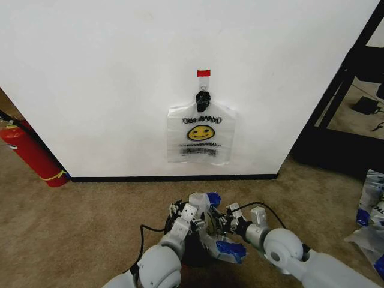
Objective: Pick up the garbage bag from the wall and place it over the trash bin.
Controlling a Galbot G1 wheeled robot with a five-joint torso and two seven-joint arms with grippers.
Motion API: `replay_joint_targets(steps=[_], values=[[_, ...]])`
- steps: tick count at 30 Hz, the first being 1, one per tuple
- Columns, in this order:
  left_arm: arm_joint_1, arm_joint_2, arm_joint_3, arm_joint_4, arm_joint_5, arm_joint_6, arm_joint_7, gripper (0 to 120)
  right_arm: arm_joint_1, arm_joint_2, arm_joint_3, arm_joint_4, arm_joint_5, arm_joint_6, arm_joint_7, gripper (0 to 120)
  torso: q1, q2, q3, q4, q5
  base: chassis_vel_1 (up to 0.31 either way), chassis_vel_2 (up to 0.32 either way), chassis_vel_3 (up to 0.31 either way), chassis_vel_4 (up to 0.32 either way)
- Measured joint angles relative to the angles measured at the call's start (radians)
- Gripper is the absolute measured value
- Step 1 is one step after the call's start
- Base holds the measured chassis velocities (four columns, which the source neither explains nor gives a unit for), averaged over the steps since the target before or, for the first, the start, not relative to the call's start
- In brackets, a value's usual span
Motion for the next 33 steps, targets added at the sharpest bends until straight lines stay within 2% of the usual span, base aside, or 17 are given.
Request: replay_joint_targets(steps=[6, 8, 10, 11, 14, 15, 17, 20, 28, 33], values=[[0.055, 0.040, -0.076, -0.073, 0.074, -0.066, 0.057, 99, -0.087, -0.003, 0.060, 0.048, -0.007, 0.082, 0.031, 1, 0.000, 0.000, 0.000, 0.0001, 0.0000, 0.000, 0.000, 0.000, 0.000], [0.067, 0.059, -0.103, -0.103, 0.083, -0.092, 0.074, 99, -0.135, -0.004, 0.099, 0.059, -0.036, 0.140, 0.027, 1, 0.000, 0.000, 0.000, 0.0000, 0.0003, 0.000, 0.000, 0.000, 0.000], [0.065, 0.086, -0.135, -0.132, 0.068, -0.148, 0.104, 99, -0.200, 0.001, 0.151, 0.073, -0.094, 0.242, -0.009, 1, 0.000, 0.000, 0.000, -0.0002, 0.0002, 0.000, 0.000, 0.000, 0.000], [0.065, 0.086, -0.135, -0.132, 0.068, -0.148, 0.104, 99, -0.200, 0.001, 0.151, 0.073, -0.094, 0.242, -0.009, 1, 0.000, 0.000, 0.000, -0.0002, 0.0002, 0.000, 0.000, 0.000, 0.000], [0.045, 0.119, -0.171, -0.148, 0.043, -0.224, 0.152, 99, -0.270, 0.010, 0.202, 0.088, -0.151, 0.362, -0.079, 1, 0.000, 0.000, 0.000, -0.0003, -0.0001, 0.000, 0.000, 0.000, 0.000], [0.044, 0.120, -0.172, -0.148, 0.042, -0.226, 0.153, 99, -0.270, 0.010, 0.202, 0.088, -0.151, 0.362, -0.079, 1, 0.000, 0.000, 0.000, -0.0003, -0.0001, 0.000, 0.000, 0.000, 0.000], [0.033, 0.139, -0.183, -0.177, 0.025, -0.241, 0.176, 99, -0.312, 0.032, 0.229, 0.082, -0.194, 0.457, -0.151, 1, 0.000, 0.000, 0.000, -0.0002, -0.0002, 0.000, 0.000, 0.000, 0.000], [0.035, 0.139, -0.183, -0.197, 0.027, -0.241, 0.185, 99, -0.316, 0.055, 0.234, 0.067, -0.210, 0.497, -0.177, 1, 0.000, 0.000, 0.000, -0.0001, 0.0005, 0.000, 0.000, 0.000, 0.000], [0.130, 0.128, -0.199, -0.263, 0.177, -0.297, 0.291, 97, -0.292, 0.155, 0.219, -0.001, -0.257, 0.622, -0.201, 1, 0.000, 0.000, 0.000, 0.0001, 0.0003, 0.000, 0.000, 0.000, 0.000], [0.175, 0.092, -0.190, -0.235, 0.279, -0.328, 0.315, 94, -0.276, 0.189, 0.204, -0.033, -0.281, 0.651, -0.213, 1, 0.000, 0.000, 0.000, 0.0001, 0.0003, 0.000, 0.000, 0.000, 0.000]])
